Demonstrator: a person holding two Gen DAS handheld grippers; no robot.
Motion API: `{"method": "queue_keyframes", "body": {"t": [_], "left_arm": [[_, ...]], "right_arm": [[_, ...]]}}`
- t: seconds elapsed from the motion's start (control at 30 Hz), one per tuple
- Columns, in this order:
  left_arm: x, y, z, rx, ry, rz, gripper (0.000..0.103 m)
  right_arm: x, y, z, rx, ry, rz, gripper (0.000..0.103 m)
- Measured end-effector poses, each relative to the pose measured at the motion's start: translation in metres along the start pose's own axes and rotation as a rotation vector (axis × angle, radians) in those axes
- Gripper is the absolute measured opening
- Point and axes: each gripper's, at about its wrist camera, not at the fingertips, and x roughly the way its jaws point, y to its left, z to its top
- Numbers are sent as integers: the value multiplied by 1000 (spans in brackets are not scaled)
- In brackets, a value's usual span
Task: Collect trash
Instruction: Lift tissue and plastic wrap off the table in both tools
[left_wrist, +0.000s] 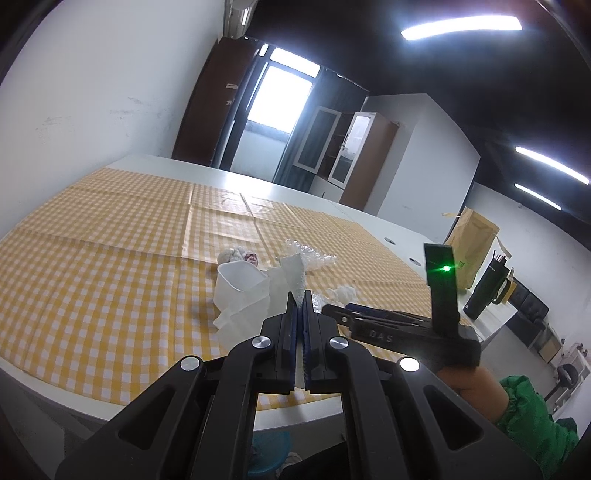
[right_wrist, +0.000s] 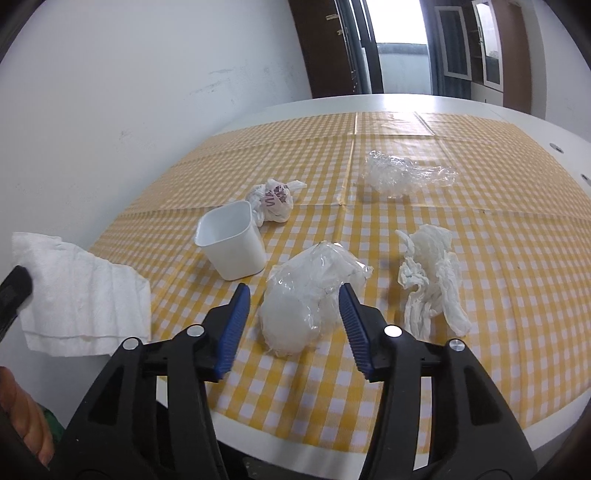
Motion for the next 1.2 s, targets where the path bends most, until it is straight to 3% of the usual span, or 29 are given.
{"method": "queue_keyframes", "body": {"t": [0.2,0.37,0.53,0.63,1.2], "left_arm": [[10,6,-7,-8,23,-1,2],[14,8,-8,-6,32,4,2],[11,7,-10,0,35,4,2],[7,6,-12,-7,31,2,2],[-35,-34,-32,54,3,-33,2]], "right_arm": [[24,4,6,-23,31,-84,68],[47,5,7,-26,68,-92,69],[53,4,2,-27,83,-88,45],[48,4,-2,-35,73,-80,37],[-58,8,-55,-45,-74,46,34]]}}
